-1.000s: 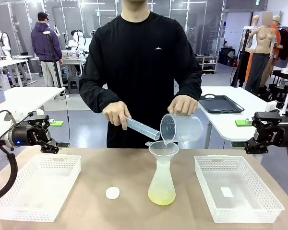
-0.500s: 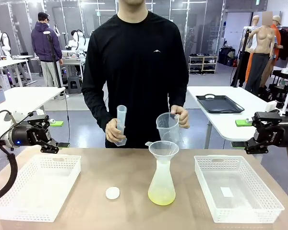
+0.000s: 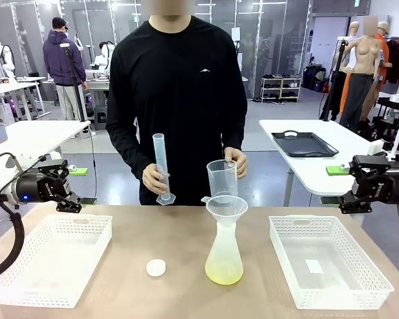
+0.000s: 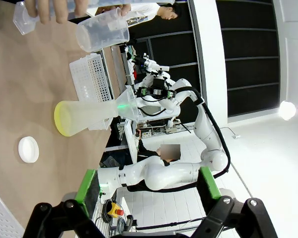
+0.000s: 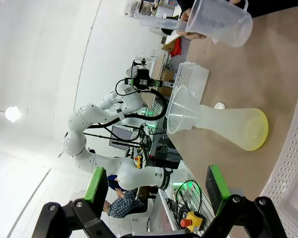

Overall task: Prepare the solutions needed for the experiment.
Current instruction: Once the solution is in the Big flask , pick up the Plastic Funnel and place it back into the right Organizing basket.

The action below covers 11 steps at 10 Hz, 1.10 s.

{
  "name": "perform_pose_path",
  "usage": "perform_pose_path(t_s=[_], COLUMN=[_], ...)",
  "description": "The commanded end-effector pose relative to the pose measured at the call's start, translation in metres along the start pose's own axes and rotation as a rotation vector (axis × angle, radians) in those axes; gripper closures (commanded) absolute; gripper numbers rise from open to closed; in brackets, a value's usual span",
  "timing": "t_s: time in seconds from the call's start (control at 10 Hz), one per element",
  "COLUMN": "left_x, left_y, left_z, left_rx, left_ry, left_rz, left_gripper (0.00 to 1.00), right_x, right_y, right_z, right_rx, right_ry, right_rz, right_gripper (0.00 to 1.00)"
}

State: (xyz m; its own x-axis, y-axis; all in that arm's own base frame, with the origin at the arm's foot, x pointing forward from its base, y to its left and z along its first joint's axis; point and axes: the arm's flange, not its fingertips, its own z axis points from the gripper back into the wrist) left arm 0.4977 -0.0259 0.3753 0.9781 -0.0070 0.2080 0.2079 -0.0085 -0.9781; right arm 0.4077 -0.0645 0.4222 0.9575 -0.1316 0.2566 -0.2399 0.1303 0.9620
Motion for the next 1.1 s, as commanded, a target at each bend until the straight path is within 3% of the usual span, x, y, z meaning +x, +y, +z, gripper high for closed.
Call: perform_pose_path(t_s=[0.0,0.3,0.5,1.0], left_x=[-0.001,-0.001,-0.001,-0.001], left_y=[-0.001,-0.001,-0.001,-0.001], left_z=[-0.001,-0.001,-0.001,-0.001], left_rx=[-0.001,-0.001,-0.001,-0.001], left_ry=[0.001,0.001,0.001,0.001], left_rz=[-0.001,-0.001,-0.001,-0.001], left_gripper=[0.00,0.00,0.00,0.00], right_x=[-0.001,0.000,-0.003,0.006], right_y=[0.002,0.000,0.033,0.097], right_z=[0.000,0.000,-0.029,-0.086], right_rx=[0.000,0.000,-0.280,-0.508], right_ry=[-0.002,0.000,0.051,0.094], right_rz=[0.012,0.000,0.071,0.010], right_gripper=[0.00,0.00,0.00,0.00])
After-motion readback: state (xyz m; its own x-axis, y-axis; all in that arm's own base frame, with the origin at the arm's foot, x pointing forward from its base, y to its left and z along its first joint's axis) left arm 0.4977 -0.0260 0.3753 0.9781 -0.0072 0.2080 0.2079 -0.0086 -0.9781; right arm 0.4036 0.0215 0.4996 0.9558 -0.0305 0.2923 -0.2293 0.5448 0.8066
